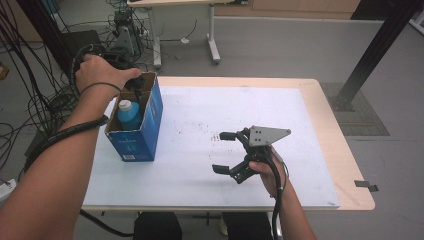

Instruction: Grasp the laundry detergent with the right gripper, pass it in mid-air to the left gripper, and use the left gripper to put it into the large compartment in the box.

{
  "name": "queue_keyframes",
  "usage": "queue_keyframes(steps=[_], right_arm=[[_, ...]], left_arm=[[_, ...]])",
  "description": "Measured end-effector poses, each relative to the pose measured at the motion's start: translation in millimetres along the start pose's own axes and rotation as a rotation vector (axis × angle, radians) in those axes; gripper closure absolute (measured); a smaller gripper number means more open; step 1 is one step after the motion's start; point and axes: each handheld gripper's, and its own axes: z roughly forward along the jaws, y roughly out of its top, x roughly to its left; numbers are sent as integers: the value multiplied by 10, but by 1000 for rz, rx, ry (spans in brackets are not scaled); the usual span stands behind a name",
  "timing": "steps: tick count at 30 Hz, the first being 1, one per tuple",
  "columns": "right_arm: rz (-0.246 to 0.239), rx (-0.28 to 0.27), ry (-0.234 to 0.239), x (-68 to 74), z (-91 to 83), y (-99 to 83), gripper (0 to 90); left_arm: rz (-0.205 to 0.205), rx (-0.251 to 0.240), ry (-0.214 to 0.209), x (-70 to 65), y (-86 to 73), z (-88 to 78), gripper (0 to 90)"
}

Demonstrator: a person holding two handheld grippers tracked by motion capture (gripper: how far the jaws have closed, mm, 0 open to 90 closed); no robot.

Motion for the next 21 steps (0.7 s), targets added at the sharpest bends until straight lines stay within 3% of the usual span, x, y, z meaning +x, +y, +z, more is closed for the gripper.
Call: queue_keyframes(steps=[12, 21], right_arm=[[5, 2, -7, -7, -14, -1, 17], [7, 10, -11, -19, -18, 3, 16]], left_arm=[[76, -16, -48, -72, -24, -145, 65], [149, -26, -68, -266, -46, -139, 54]])
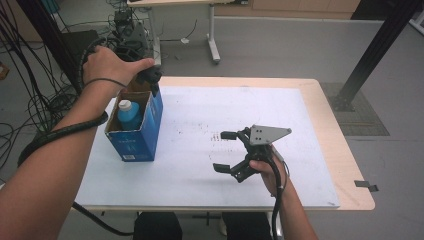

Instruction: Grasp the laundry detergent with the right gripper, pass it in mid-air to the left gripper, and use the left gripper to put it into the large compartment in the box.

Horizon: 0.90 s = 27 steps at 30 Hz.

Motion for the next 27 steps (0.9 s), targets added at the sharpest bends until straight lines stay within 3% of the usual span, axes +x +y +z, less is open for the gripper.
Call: queue_keyframes(steps=[15, 27], right_arm=[[6, 10, -22, 44, -64, 4, 16], [9, 10, -32, 101, -115, -1, 17]], left_arm=[[121, 32, -34, -420, 77, 270, 54], [178, 29, -54, -682, 69, 393, 54]])
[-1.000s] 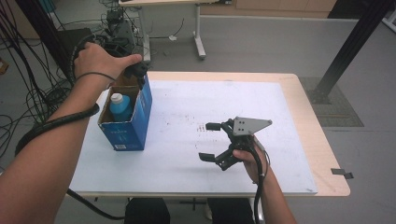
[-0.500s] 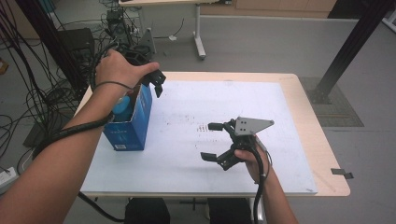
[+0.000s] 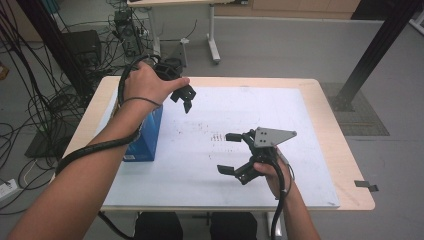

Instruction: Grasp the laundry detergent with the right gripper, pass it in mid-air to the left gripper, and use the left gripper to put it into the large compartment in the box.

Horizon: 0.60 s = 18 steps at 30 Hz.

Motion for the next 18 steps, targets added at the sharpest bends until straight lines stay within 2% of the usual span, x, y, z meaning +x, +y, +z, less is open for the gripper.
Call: queue_keyframes(steps=[1, 5, 18], right_arm=[[-2, -2, -3, 11, -14, 9, 17], [-4, -1, -5, 20, -26, 20, 17], [-6, 1, 2, 23, -17, 31, 17]], left_arm=[[10, 2, 2, -51, 11, 21, 54], [23, 11, -1, -112, 27, 53, 54], [33, 15, -26, -151, 12, 231, 54]])
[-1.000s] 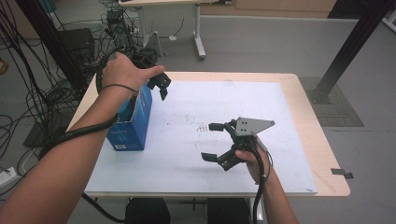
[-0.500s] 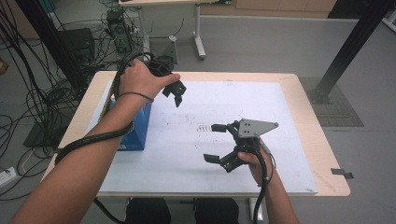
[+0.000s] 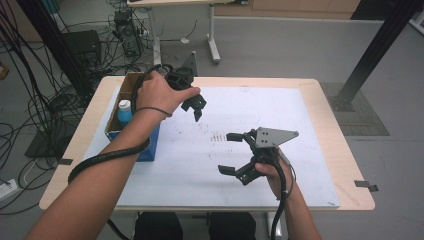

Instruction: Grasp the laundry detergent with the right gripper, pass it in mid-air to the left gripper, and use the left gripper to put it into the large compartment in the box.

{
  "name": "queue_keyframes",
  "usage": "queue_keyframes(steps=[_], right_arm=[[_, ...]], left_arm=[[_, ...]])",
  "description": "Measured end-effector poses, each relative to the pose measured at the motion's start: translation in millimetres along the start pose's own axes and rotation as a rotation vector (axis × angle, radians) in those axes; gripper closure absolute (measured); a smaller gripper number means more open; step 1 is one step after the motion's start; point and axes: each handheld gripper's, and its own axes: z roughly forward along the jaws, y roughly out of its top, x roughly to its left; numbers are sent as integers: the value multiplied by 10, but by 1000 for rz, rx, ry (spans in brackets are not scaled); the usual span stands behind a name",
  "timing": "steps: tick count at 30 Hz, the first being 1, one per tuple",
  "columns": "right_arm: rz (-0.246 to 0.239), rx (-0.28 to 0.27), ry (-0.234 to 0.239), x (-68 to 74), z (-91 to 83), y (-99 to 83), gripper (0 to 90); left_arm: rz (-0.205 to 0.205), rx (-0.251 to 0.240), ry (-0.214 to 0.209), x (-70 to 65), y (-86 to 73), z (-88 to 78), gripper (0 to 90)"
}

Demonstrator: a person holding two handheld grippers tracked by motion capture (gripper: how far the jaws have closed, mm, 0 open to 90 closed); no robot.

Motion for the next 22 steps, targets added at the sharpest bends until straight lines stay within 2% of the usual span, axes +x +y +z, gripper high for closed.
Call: queue_keyframes(steps=[15, 22], right_arm=[[5, 4, 1, 7, 12, -16, 17], [6, 4, -2, 25, -2, -18, 17]], left_arm=[[16, 18, -26, -29, 24, 196, 54], [22, 14, -31, -41, 23, 206, 55]])
